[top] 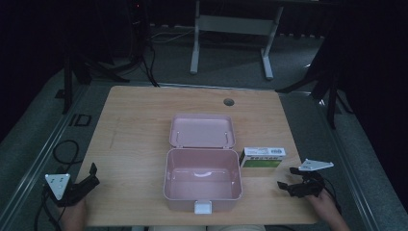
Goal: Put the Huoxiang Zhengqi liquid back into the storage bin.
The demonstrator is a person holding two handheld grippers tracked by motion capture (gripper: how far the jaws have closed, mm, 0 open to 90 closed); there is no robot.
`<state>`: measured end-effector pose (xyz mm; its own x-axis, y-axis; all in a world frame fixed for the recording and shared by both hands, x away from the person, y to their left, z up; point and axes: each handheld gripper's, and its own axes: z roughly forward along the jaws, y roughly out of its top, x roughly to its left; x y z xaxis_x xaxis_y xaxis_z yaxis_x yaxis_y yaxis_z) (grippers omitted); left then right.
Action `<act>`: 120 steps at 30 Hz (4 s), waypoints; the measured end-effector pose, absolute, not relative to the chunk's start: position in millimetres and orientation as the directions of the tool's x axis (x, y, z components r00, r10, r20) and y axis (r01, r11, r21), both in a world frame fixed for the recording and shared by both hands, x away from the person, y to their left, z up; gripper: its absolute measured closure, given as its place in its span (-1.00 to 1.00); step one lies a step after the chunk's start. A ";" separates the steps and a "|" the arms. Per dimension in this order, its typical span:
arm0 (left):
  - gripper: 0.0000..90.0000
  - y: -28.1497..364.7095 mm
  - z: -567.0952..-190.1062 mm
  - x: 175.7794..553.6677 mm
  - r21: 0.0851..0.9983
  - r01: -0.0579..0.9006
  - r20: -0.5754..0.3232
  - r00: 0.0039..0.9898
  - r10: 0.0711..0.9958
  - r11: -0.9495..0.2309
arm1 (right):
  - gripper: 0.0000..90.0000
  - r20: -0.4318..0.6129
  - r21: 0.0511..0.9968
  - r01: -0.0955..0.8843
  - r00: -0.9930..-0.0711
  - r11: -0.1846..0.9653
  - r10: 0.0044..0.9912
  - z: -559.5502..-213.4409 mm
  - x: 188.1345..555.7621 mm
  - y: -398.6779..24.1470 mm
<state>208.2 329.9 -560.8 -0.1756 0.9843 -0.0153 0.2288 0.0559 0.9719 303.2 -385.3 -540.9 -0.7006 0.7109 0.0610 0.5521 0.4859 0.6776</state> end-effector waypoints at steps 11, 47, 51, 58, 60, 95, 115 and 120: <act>-0.95 329.0 -560.9 208.9 0.971 0.235 -0.008 -0.170 0.985 0.048 | -0.74 0.001 0.458 0.479 -0.843 0.749 0.538 -530.1 303.7 -364.4; -0.95 329.1 -560.9 208.8 0.971 0.237 -0.008 -0.157 0.988 0.045 | -0.76 0.014 -0.026 0.175 -0.984 0.984 0.176 -496.9 297.0 -269.8; -0.95 329.0 -560.9 208.9 0.970 0.238 -0.007 -0.156 0.988 0.045 | -0.74 0.000 -0.025 0.136 -0.991 0.990 0.136 -494.0 298.2 -257.5; -0.95 329.0 -560.9 209.0 0.970 0.239 -0.007 -0.153 0.988 0.044 | -0.70 -0.013 -0.014 0.074 -0.997 0.997 0.074 -481.5 301.1 -239.8; -0.95 328.9 -560.9 209.1 0.970 0.239 -0.007 -0.153 0.988 0.044 | -0.70 -0.020 -0.002 0.059 -0.998 0.998 0.059 -475.9 302.0 -236.7; -0.95 326.8 -561.4 211.4 0.966 0.259 0.014 -0.143 0.990 0.023 | -0.39 -0.100 -0.063 0.026 -0.995 0.998 0.019 -423.8 387.7 -226.1; -0.95 325.4 -561.7 212.2 0.963 0.268 0.029 -0.137 0.990 0.008 | 0.08 -0.056 -0.096 -0.011 -0.998 0.995 -0.017 -456.9 408.6 -221.5; -0.95 325.0 -561.8 212.6 0.963 0.271 0.032 -0.137 0.990 0.006 | 0.18 -0.065 -0.087 -0.012 -0.998 0.996 -0.018 -458.8 409.7 -222.0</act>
<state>212.6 325.0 -561.8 -0.1367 0.9901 0.0324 0.2709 0.0059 0.9626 409.7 -222.0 -458.8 -0.9977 -0.0176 -0.0650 -0.0119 0.9961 -0.0874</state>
